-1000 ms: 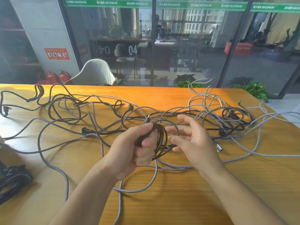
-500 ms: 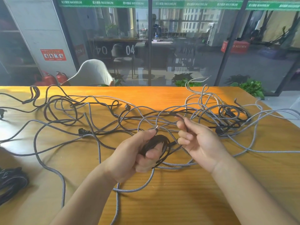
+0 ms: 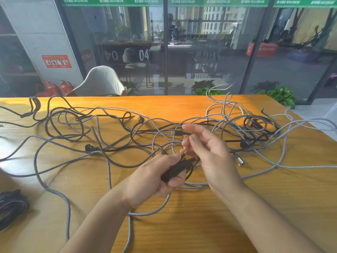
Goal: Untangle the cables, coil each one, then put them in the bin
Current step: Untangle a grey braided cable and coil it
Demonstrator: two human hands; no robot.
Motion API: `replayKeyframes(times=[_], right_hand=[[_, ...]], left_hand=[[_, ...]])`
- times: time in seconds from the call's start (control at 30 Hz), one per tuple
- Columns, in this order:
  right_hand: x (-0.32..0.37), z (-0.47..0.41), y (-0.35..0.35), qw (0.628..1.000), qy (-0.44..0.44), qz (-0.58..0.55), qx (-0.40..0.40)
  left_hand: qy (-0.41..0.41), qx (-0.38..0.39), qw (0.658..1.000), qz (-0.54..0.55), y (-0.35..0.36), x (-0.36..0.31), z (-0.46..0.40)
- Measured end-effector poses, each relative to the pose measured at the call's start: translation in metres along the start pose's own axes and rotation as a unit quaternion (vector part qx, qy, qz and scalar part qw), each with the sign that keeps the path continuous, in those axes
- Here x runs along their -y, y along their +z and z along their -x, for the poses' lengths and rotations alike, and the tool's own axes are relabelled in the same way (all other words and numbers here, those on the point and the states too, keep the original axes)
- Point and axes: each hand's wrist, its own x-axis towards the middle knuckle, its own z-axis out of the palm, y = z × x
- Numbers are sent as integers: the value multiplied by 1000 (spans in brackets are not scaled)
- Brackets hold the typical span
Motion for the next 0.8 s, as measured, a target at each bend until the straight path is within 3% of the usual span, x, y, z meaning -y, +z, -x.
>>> replayKeyframes(times=[0.13,0.3,0.53,0.67,0.8], right_hand=[[1,-2,-5,999,-13,27,-25],[1,5,3,993,-105,61,-4],[-13,13,8,960,-197,198,-6],[-12,11,11,951,-214,215,-55],[-15,11,16,947,-214,221,-88]], left_hand=[[6,-5,1000,-25,-1,0,0],[9,-35,997,-74,-1,0,0],[12,-60,994,-88,7,-3,-2],[53,-146,980,-125,19,-5,-5],[133,-282,938,-150,21,1,-10]])
